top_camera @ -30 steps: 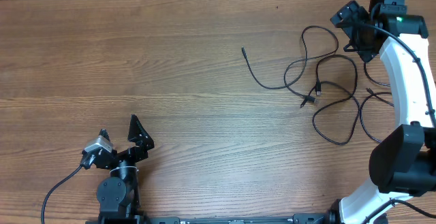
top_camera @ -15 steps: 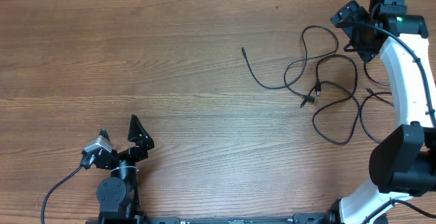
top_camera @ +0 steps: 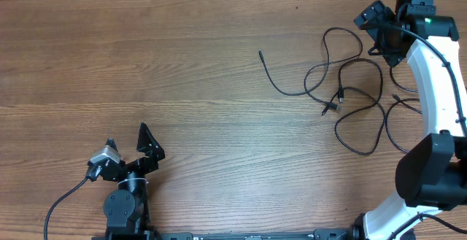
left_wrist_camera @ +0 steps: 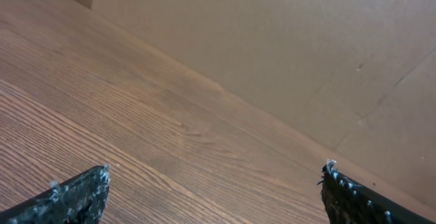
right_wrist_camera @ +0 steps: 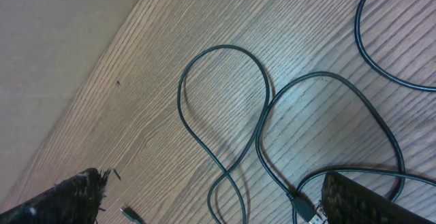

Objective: Untangle cables

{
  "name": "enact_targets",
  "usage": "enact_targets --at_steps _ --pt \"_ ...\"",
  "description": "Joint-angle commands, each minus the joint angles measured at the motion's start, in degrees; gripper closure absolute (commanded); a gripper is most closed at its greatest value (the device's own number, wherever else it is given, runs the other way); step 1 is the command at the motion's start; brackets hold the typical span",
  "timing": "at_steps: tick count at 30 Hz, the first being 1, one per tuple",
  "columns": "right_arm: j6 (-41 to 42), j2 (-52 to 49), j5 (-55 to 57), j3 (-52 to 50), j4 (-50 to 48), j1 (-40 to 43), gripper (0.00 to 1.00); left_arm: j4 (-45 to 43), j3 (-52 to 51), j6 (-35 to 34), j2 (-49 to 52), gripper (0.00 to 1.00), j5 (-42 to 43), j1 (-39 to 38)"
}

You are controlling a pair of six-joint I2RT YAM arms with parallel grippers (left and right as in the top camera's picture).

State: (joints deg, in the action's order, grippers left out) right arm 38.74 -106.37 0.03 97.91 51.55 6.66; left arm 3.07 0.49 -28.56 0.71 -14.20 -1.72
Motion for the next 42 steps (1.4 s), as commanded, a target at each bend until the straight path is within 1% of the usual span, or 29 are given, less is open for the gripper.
enact_targets --at_steps 1,38,40,42 --pt "-0.26 -0.17 0.50 -0.15 -0.22 -0.15 0.00 -0.07 -0.22 0.92 -0.46 0.01 -1.01 0.57" --pt "-0.24 -0.17 0.35 -0.15 -0.22 -0.52 0.00 -0.07 -0.22 0.92 -0.46 0.01 -1.01 0.57" --pt "-0.20 -0.17 0.81 -0.13 -1.51 -0.52 0.00 -0.07 -0.22 0.92 -0.46 0.01 -1.01 0.57" --pt "-0.02 -0.17 0.76 -0.13 -6.43 -0.52 0.00 -0.09 -0.22 0.94 -0.46 0.01 -1.03 0.57"
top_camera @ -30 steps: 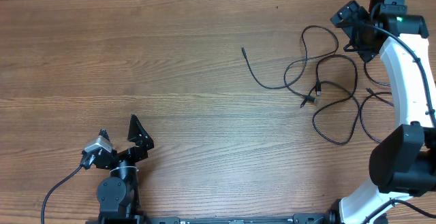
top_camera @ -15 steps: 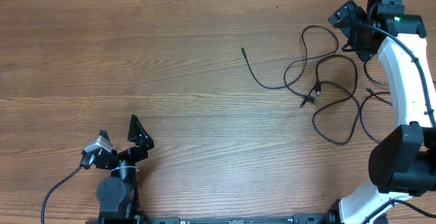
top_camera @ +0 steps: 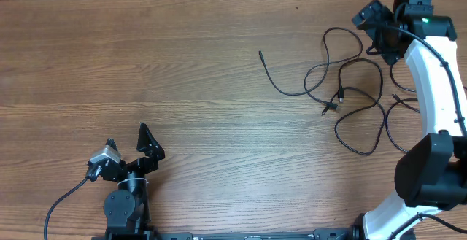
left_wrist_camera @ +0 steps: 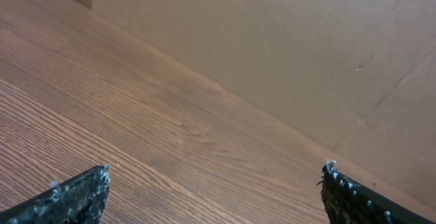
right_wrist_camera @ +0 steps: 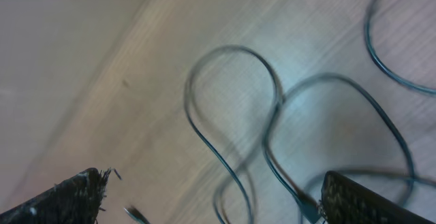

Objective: Untangle cables

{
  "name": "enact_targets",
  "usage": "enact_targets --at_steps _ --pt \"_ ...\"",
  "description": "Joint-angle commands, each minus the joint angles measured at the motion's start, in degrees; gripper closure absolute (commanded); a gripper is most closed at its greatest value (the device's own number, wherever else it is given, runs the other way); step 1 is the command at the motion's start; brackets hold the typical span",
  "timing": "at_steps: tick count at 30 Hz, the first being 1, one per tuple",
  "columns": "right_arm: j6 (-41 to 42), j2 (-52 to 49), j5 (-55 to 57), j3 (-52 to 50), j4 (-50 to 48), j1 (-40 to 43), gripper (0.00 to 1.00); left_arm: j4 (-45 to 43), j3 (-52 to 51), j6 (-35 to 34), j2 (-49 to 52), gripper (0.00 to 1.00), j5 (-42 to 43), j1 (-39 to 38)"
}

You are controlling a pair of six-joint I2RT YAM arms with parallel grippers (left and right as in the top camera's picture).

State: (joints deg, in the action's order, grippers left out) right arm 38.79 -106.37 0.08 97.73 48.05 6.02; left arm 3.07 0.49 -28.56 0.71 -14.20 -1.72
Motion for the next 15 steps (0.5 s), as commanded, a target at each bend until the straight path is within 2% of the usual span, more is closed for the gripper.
enact_targets --at_steps 1,15 --pt "-0.07 -0.17 0.72 0.04 -5.11 0.11 0.00 -0.09 -0.22 0.94 -0.46 0.01 -1.01 0.57" --pt "-0.07 -0.17 0.72 0.02 -5.73 0.11 0.00 -0.09 -0.22 0.94 -0.46 0.01 -1.01 0.59"
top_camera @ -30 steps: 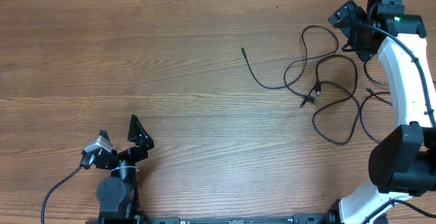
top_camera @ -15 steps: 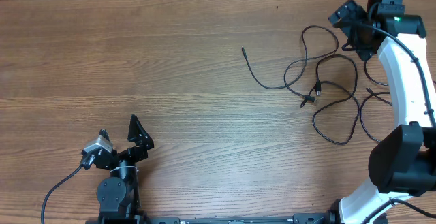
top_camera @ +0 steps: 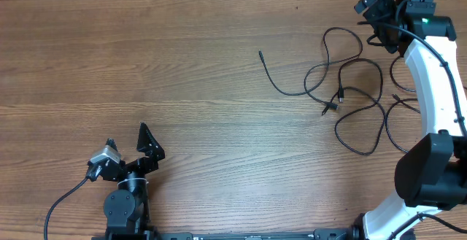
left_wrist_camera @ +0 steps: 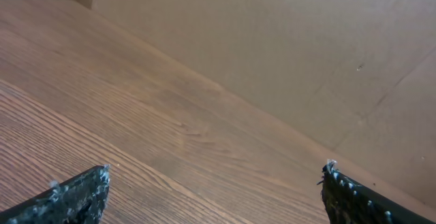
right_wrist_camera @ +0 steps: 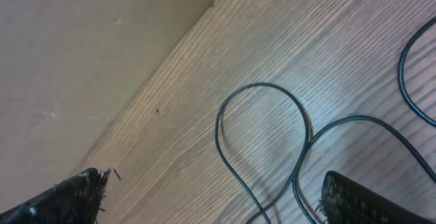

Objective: Untangle cables

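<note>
Thin black cables [top_camera: 343, 87] lie tangled in loops on the wooden table's right side, with one free end [top_camera: 261, 52] reaching left and a plug [top_camera: 328, 108] near the middle. A cable loop [right_wrist_camera: 266, 129] shows in the right wrist view. My right gripper [top_camera: 381, 15] hovers open above the tangle's far right edge, holding nothing; its fingertips [right_wrist_camera: 82, 190] frame the loop. My left gripper [top_camera: 131, 144] rests open near the front left, far from the cables, with bare wood between its fingertips [left_wrist_camera: 82, 190].
A brown cardboard wall [left_wrist_camera: 272, 40] runs along the table's far edge. The table [top_camera: 182, 72] is bare wood on its left and middle. The right arm's white links [top_camera: 434, 72] stretch along the right edge.
My right gripper has moved a little farther back toward the wall, so the cable loop sits lower and more to the right in its view. The left arm has not moved.
My right gripper hung open over the tangle's far right loops. Then it had shifted slightly backward, its view blurred. Now it is closer to the back wall, still open and empty. The cables lie unchanged and the left gripper stayed put.
</note>
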{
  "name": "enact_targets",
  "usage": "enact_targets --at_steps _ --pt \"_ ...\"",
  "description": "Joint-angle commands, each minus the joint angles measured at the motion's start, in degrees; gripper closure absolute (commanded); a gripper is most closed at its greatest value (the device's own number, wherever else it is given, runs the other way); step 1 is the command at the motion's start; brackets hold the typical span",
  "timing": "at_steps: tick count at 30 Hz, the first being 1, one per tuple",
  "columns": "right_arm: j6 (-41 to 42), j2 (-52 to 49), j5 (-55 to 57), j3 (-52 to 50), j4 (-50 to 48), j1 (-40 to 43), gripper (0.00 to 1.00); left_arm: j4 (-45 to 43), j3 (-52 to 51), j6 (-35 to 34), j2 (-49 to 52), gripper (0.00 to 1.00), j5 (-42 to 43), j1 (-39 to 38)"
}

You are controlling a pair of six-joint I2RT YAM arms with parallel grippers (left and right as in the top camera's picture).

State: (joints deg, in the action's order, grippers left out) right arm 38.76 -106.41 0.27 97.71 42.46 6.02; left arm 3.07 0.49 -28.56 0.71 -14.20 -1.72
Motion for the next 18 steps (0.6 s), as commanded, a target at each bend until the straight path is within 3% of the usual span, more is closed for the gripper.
enact_targets --at_steps 1,14,18 --pt "-0.07 -0.13 0.55 0.04 -0.15 0.11 0.00 -0.07 -0.22 0.94 -0.46 0.01 -1.01 0.57" --pt "-0.33 1.66 2.05 0.04 -0.20 0.11 0.00 -0.07 -0.22 0.92 -0.46 0.01 -1.01 0.57" --pt "-5.22 4.35 2.05 0.04 -2.03 -0.17 0.00 -0.07 -0.22 0.92 -0.46 0.01 -1.01 0.57"
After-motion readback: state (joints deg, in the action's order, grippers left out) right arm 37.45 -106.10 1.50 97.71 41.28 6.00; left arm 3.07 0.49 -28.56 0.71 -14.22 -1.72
